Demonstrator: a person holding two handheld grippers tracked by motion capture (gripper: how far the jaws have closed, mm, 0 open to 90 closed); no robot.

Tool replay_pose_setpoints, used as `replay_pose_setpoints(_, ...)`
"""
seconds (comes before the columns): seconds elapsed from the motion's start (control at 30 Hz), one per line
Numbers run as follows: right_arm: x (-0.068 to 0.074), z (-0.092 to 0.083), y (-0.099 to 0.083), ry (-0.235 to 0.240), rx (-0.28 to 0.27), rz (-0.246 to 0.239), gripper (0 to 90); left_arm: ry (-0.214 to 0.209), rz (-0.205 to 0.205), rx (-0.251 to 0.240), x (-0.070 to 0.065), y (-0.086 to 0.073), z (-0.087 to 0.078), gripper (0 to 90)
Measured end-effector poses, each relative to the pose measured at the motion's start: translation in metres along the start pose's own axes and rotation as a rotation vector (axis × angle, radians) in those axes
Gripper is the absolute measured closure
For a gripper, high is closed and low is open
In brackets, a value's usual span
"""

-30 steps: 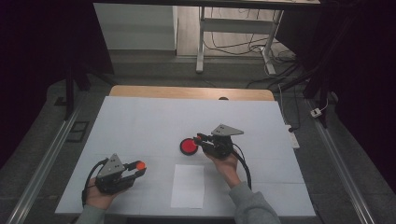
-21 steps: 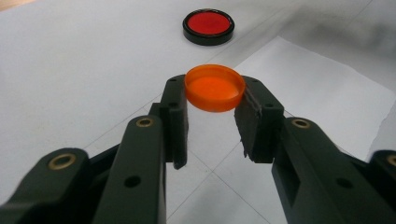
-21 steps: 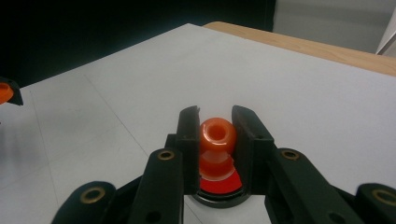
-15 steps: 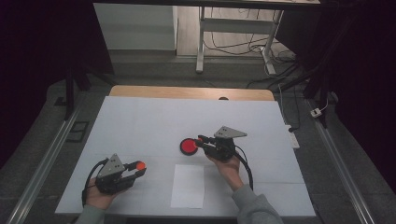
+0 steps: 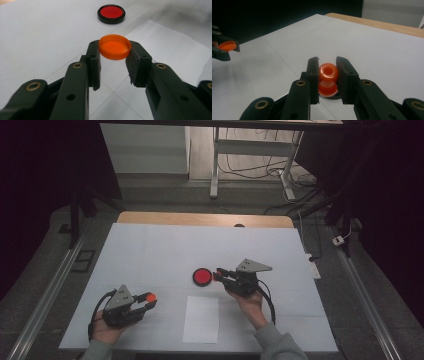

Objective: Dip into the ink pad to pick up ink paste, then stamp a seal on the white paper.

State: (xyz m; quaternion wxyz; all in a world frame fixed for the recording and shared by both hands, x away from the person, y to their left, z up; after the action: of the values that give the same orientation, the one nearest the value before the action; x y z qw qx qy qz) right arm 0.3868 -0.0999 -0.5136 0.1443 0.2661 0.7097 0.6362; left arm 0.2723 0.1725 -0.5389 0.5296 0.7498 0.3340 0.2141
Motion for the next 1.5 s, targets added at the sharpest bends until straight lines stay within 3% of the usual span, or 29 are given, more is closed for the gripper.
replay_pose_setpoints(0.57,0.017,-0.018,0.001,0.047,-0.02,-0.007,72.4,-0.001,0.001,0.002,0.0,0.0,0.0,65.1)
replay_pose_setpoints(1.5,0.032,-0.025,-0.006,0.096,-0.004,-0.019,72.3,0.001,0.003,-0.002,0.0,0.0,-0.001,65.0)
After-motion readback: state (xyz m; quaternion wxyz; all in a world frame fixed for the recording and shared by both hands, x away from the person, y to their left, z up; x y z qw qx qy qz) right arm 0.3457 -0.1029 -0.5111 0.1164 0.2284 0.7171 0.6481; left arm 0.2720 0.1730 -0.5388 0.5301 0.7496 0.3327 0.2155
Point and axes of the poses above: each handheld gripper's, and its own axes: z roughly forward along the jaws, y roughly out of its top, x roughly to its left, the point moved 7 cm from there along z, roughly forward along the jaws, and after that the axes turned 13 degrees about -x, right-handed, at the moved point
